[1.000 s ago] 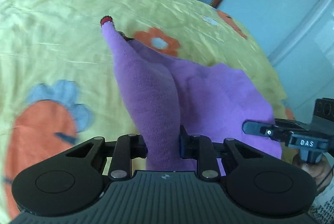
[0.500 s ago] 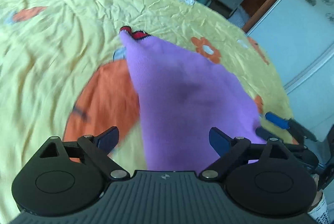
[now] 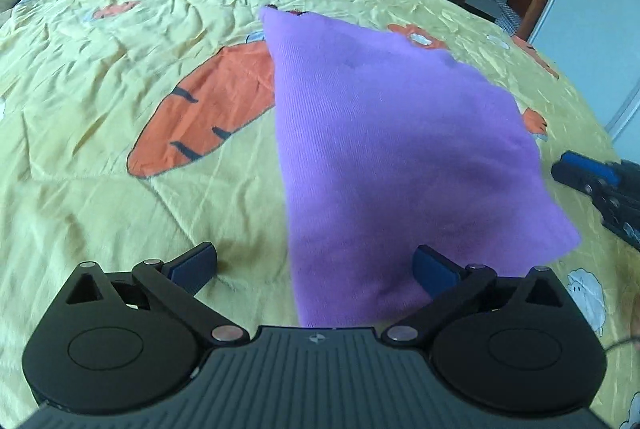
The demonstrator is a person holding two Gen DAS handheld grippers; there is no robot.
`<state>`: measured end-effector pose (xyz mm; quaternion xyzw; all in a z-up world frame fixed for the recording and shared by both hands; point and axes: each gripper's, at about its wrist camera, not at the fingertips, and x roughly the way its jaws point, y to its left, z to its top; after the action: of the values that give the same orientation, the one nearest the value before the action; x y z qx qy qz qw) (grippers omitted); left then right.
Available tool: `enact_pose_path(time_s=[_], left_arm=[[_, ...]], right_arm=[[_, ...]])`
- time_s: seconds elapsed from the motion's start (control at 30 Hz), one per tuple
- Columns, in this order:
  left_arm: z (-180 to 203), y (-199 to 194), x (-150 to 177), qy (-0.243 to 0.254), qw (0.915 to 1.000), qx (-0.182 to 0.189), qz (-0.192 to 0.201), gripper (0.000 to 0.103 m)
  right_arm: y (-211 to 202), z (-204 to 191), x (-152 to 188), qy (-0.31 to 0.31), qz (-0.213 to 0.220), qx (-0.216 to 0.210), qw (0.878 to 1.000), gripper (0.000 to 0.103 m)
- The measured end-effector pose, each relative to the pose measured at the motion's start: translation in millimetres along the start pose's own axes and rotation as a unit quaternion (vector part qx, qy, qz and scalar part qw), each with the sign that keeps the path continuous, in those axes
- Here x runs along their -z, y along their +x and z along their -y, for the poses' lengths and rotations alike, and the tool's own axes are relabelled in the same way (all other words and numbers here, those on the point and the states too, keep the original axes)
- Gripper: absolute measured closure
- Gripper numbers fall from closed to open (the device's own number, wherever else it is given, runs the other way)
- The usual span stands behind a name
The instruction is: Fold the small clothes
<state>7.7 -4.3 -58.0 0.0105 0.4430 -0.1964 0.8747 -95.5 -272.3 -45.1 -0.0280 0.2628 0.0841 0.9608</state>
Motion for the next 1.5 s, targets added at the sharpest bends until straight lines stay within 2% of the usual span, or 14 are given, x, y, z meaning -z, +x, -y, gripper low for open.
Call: enact_pose_path(time_s=[0.07,0.13,0.23,0.4,0.47,0.53,0.7,0.73,0.77,0.8,0.87,1.03,1.17,1.5], left_arm=[[5.2,-1.1,5.0,0.0,0.9999,-0.011,0.0,0.0],[10.0,-1.6,9.7,0.007,0.9998,-0.019,-0.001,0.0],[14.2,-3.0,13.7,0.011,0.9995,-0.029,-0.006,0.0],[16.9,-6.4,20.0,0.01,0.9991,-0.042,0.0,0.0],[18.1,-7.4,22.3,0.014,0.9989,-0.045,0.003,0.0],[19.0,-7.3,23.9,0.021,0.9985,-0.051,0.005,0.0],[21.6,-8.0,30.2,0.033,0.9975,-0.061,0.016,0.0],[22.2,-8.3,31.2,0.034,0.9973,-0.064,0.017,0.0],[23.2,-8.4,32.3,0.035,0.997,-0.067,0.019,0.0],[24.3,-8.5,33.2,0.036,0.9967,-0.07,0.02,0.0],[26.4,-9.2,35.8,0.037,0.9962,-0.076,0.022,0.0],[28.5,-13.1,42.7,0.032,0.9955,-0.084,0.029,0.0],[29.5,-16.2,46.3,0.017,0.9951,-0.091,0.034,0.0],[35.5,-13.7,44.8,-0.009,0.9919,-0.119,0.042,0.0]], right_arm=[[2.0,-16.4,8.4,-0.04,-0.012,-0.008,0.999,0.084],[18.7,-18.5,16.6,-0.072,-0.049,0.038,0.995,0.084],[19.4,5.0,-1.0,-0.004,-0.025,0.015,1.0,0.083],[63.7,8.5,-39.3,0.017,-0.019,-0.048,0.999,0.083],[97.5,10.7,-41.2,0.005,-0.055,-0.025,0.998,0.084],[106.2,17.9,-40.1,0.016,-0.05,-0.015,0.998,0.085],[71.5,8.9,-36.7,0.052,-0.054,0.001,0.997,0.082],[56.2,5.3,-30.4,0.074,-0.053,-0.008,0.996,0.08],[46.0,1.3,-24.7,0.086,-0.061,-0.02,0.994,0.066],[36.3,-4.5,-17.6,0.092,-0.073,-0.022,0.993,0.036],[9.7,-20.2,6.4,0.097,-0.078,-0.004,0.992,0.005],[-50.1,-52.9,65.5,0.066,-0.111,0.039,0.991,0.004],[-74.7,-53.2,79.6,0.075,-0.118,0.063,0.988,0.0],[2.4,-42.1,35.4,0.106,-0.11,0.089,0.984,0.0]])
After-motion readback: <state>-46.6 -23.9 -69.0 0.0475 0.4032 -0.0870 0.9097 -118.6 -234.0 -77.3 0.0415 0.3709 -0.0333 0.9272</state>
